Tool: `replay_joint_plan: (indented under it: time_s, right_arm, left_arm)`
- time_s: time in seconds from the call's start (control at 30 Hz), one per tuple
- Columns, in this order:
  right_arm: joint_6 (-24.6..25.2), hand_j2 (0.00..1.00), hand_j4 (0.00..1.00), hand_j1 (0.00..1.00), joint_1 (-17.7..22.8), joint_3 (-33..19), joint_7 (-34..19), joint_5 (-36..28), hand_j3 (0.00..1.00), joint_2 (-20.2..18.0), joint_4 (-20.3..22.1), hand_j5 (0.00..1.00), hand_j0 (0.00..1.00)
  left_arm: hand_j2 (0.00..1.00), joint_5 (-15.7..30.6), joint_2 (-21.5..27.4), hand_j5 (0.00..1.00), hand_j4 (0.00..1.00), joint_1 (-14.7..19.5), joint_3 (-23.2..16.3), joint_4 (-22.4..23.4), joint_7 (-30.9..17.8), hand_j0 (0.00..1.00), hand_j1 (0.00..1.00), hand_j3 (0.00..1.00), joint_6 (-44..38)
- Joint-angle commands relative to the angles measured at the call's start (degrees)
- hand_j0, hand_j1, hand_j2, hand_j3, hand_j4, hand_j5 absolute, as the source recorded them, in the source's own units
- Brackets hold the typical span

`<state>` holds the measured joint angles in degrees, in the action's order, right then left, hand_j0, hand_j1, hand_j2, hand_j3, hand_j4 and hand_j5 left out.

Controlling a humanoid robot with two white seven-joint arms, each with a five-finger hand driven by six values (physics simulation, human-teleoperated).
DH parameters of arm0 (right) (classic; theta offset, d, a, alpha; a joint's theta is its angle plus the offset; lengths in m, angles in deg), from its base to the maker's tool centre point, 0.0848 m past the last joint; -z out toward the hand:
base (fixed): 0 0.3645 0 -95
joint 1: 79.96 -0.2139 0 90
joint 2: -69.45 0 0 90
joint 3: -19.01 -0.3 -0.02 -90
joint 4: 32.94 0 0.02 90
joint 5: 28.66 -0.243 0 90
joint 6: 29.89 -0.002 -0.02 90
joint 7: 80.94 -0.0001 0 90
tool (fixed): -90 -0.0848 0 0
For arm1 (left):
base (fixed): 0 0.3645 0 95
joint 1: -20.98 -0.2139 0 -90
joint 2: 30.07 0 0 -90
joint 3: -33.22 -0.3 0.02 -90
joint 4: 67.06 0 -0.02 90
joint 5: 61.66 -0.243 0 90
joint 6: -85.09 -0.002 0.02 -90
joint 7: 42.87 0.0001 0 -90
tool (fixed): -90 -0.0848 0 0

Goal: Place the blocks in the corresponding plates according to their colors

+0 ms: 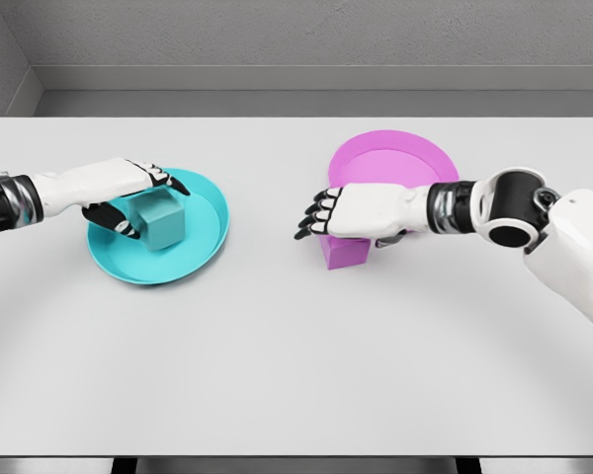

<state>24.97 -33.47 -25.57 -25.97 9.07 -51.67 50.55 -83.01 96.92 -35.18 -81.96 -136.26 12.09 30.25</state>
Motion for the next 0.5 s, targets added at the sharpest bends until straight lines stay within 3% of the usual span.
replay_joint_plan:
  time_s: [0.0, 0.2, 0.3, 0.37, 0.47]
  right_arm:
    - [0.1, 1.0, 1.0, 1.0, 0.0, 0.2, 0.0, -0.2, 1.0, 0.2, -0.6, 1.0, 1.0]
    - [0.1, 1.0, 1.0, 1.0, 0.3, 0.8, 0.0, -0.2, 1.0, 0.2, -1.5, 1.0, 1.0]
    - [0.1, 0.88, 0.88, 0.88, 0.1, 0.6, 0.0, -0.2, 0.88, 0.2, -2.0, 0.88, 0.88]
    - [0.1, 0.87, 0.87, 0.87, 0.1, 0.6, 0.0, -0.2, 0.87, 0.3, -2.5, 0.87, 0.87]
    - [0.1, 0.81, 0.81, 0.81, 0.0, 0.5, 0.0, -0.2, 0.81, 0.3, -2.5, 0.81, 0.81]
  left_arm:
    - [1.0, 0.5, 0.0, 1.0, 1.0, 0.0, 0.1, 0.0, 0.0, 1.0, 1.0, 1.0, -0.2]
    - [1.0, 1.5, 0.7, 1.0, 1.0, 0.1, 0.7, -0.5, 0.0, 1.0, 1.0, 1.0, -0.2]
    - [1.0, 4.9, 3.4, 1.0, 1.0, 0.1, 0.7, -1.0, 0.0, 1.0, 1.0, 1.0, -0.2]
    - [1.0, 7.9, 7.8, 1.0, 1.0, 0.0, 0.7, -4.4, 0.0, 1.0, 1.0, 1.0, -0.2]
    - [1.0, 9.0, 9.9, 1.0, 1.0, -0.4, 0.5, -9.7, 0.0, 1.0, 1.0, 1.0, -0.2]
